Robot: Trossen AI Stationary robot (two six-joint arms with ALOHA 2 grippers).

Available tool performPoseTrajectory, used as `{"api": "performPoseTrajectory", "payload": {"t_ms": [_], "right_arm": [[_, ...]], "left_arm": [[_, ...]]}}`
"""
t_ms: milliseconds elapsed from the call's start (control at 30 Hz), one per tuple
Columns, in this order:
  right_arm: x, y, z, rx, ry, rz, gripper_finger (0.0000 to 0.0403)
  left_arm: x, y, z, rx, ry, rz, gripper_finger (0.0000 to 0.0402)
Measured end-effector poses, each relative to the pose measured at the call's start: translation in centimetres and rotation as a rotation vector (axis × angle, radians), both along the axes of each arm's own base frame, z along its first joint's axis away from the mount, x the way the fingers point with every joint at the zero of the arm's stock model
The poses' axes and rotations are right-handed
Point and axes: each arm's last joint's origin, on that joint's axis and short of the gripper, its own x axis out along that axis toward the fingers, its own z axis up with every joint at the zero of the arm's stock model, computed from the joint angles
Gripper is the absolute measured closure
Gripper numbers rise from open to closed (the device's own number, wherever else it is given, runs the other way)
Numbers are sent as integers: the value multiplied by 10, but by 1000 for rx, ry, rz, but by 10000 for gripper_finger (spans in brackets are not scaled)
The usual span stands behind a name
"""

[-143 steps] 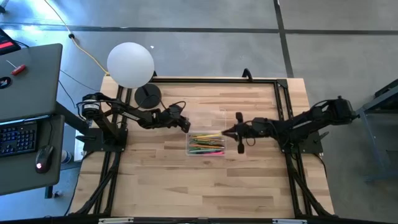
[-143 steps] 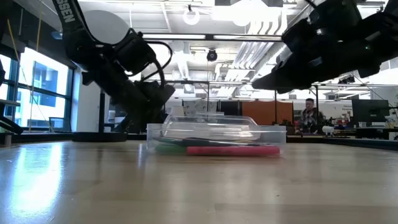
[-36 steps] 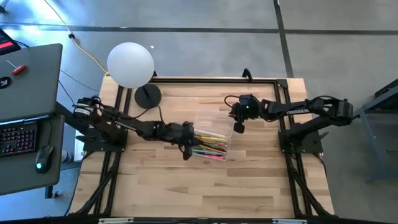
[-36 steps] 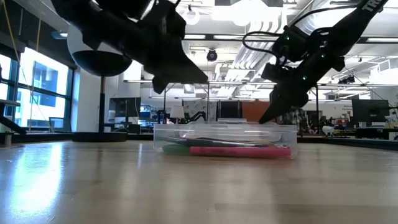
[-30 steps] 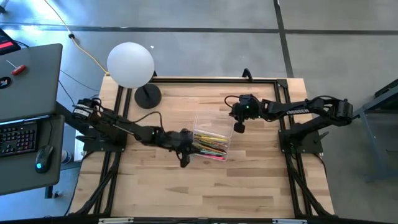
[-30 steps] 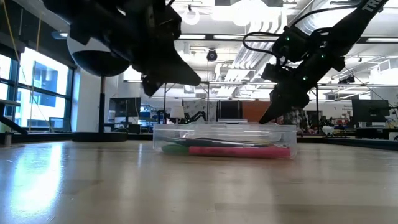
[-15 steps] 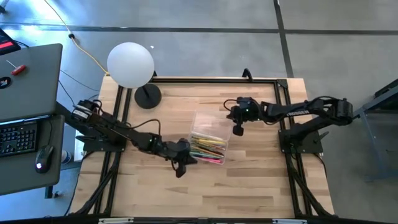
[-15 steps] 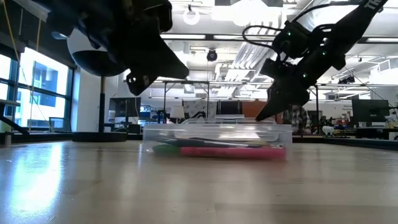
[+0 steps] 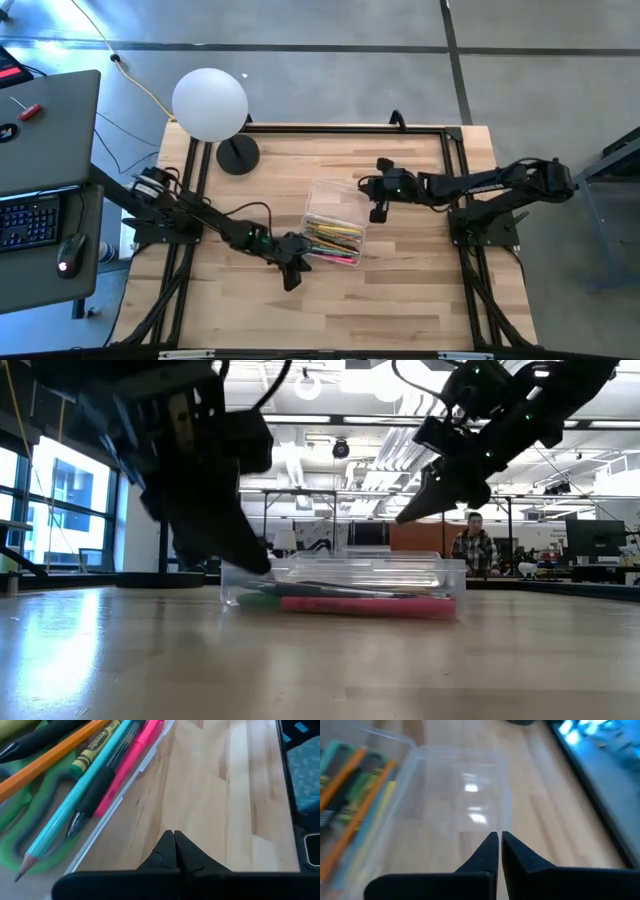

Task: Pick & place school supplies into a supply box
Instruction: Close the transparent supply box

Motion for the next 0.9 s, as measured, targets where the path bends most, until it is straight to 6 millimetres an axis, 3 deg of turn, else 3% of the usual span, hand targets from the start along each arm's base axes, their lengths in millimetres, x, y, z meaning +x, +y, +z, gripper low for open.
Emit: {"api": "performPoseTrajectory", "payload": {"t_ms": [233, 567, 900], "right_arm": [[-5, -17, -1, -138, 60, -175, 402], [-17, -62, -31, 146, 147, -174, 403], [-7, -63, -57, 267, 162, -67, 403]], "left_arm": [[2, 1, -8, 12, 15, 48, 383], [2, 3, -9, 49, 13, 87, 390], [4, 12, -10, 87, 13, 155, 392]]}}
